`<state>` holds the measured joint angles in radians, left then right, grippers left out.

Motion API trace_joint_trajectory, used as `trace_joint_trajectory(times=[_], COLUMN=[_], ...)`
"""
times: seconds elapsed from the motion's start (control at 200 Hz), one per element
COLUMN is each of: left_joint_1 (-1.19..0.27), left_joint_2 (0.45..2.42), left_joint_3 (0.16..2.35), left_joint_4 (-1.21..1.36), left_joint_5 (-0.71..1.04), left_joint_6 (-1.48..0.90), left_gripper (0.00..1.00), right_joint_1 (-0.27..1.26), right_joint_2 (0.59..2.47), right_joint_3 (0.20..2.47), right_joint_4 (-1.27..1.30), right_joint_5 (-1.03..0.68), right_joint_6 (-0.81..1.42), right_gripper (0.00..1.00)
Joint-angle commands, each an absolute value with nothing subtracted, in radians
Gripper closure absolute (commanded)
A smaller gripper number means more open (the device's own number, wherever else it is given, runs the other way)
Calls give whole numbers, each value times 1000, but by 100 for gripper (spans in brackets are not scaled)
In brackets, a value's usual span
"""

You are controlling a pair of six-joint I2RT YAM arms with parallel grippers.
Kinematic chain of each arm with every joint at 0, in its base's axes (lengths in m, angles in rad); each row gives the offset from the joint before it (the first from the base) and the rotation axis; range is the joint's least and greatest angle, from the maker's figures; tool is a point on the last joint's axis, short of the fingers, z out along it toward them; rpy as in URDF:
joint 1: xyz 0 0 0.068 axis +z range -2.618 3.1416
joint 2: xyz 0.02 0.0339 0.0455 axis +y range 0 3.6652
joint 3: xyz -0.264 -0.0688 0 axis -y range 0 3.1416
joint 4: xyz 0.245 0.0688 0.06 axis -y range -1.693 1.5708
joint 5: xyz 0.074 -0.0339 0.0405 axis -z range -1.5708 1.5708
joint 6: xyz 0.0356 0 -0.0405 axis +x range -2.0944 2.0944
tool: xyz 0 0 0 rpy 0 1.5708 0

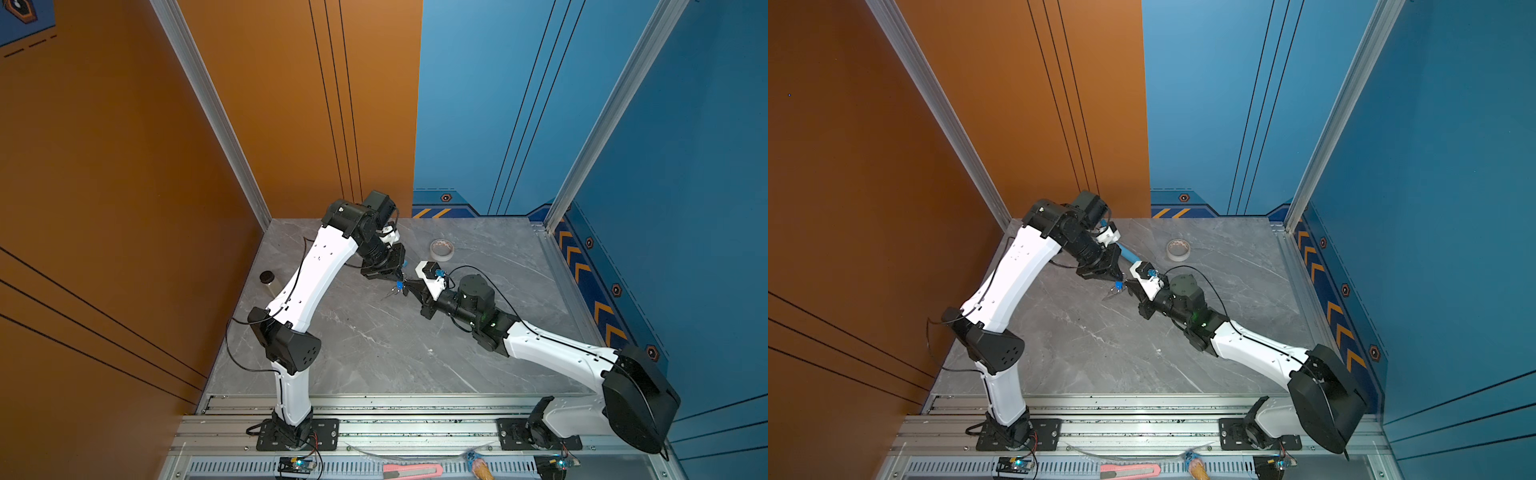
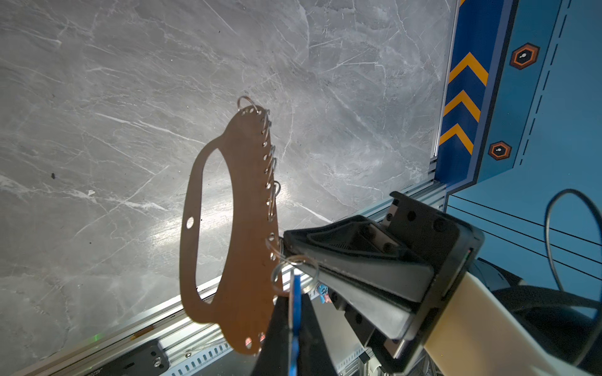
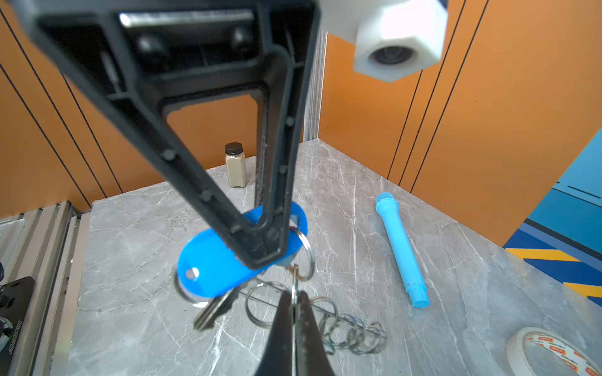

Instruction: Remove the keys from the keyring

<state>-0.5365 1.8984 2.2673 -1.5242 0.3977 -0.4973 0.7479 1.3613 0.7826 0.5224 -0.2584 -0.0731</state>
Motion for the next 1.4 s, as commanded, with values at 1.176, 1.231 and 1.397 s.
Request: trace_joint_trajectory(times=[1.176, 1.231, 1.397], left_joint_1=[-484, -490, -504], left_joint_2=[1915, 1921, 1929], left_joint_3=[2354, 2354, 2346], left_joint_4=[-1764, -1764, -1764], left_joint_5=[262, 272, 275], left_joint_6=[-404, -400, -394], left_gripper=[100, 100, 100], right_joint_1=[969, 982, 993], right_joint_2=[1236, 1236, 1222], right_joint_3=[777, 784, 806], right_joint_4=[656, 644, 594], right_joint_5=[108, 103, 65], right_joint_6=[-600, -637, -684], right_gripper=[100, 100, 100])
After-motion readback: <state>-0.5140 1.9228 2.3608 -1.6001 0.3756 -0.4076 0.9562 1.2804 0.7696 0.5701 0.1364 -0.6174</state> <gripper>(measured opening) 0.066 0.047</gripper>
